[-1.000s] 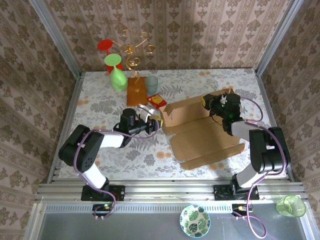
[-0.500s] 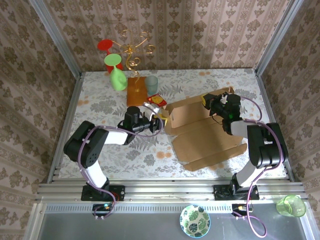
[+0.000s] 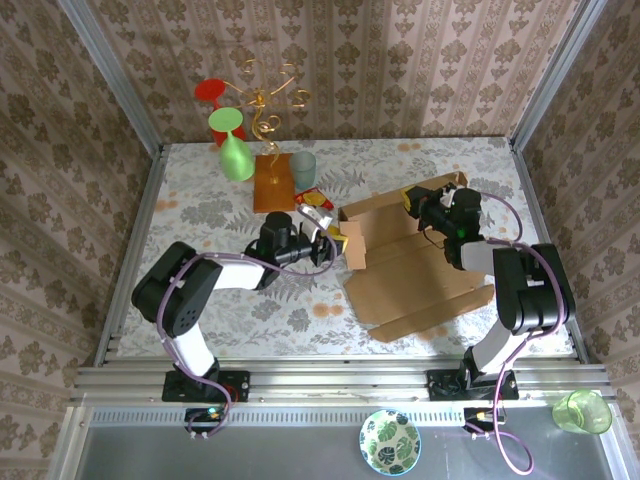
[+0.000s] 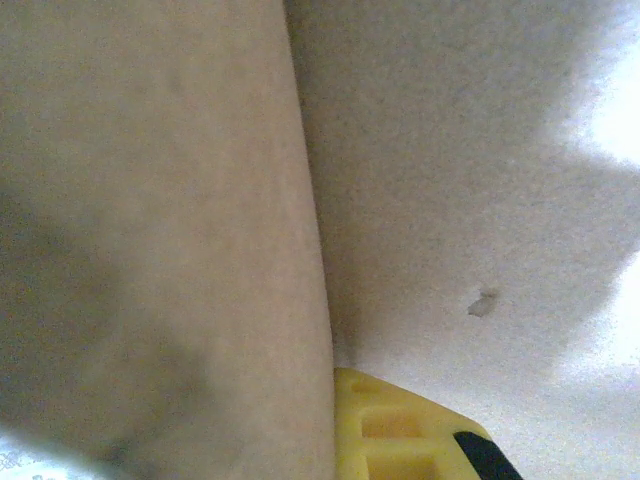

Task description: Fold the paper box

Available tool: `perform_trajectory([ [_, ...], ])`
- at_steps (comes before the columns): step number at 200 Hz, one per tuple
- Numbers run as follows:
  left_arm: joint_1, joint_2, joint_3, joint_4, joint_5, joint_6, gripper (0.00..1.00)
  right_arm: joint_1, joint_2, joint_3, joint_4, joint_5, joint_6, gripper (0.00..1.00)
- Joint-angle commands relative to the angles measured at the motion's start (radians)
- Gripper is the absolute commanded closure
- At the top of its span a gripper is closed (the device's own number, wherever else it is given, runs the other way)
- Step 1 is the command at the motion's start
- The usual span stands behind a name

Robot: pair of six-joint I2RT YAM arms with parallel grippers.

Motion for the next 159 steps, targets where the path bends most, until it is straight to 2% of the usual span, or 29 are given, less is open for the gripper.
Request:
perform_trajectory([
  [1, -0.017, -0.003, 0.031, -0.044, -0.081, 0.060, 0.60, 0.009, 0.030, 0.012, 0.091, -0.019, 0.017, 1.00],
  [29, -0.029, -0.013, 0.057, -0.131, -0.212, 0.108, 0.60, 0.024, 0.050, 0.023, 0.118, -0.012, 0.031, 1.00],
  [79, -0.055, 0.011, 0.085, -0.116, -0.248, 0.101, 0.56, 0.031, 0.074, 0.025, 0.135, 0.005, 0.044, 1.00],
  [159, -0.114, 0.038, 0.086, -0.083, -0.421, 0.088, 0.52, 0.042, 0.079, 0.023, 0.139, 0.034, 0.060, 1.00],
])
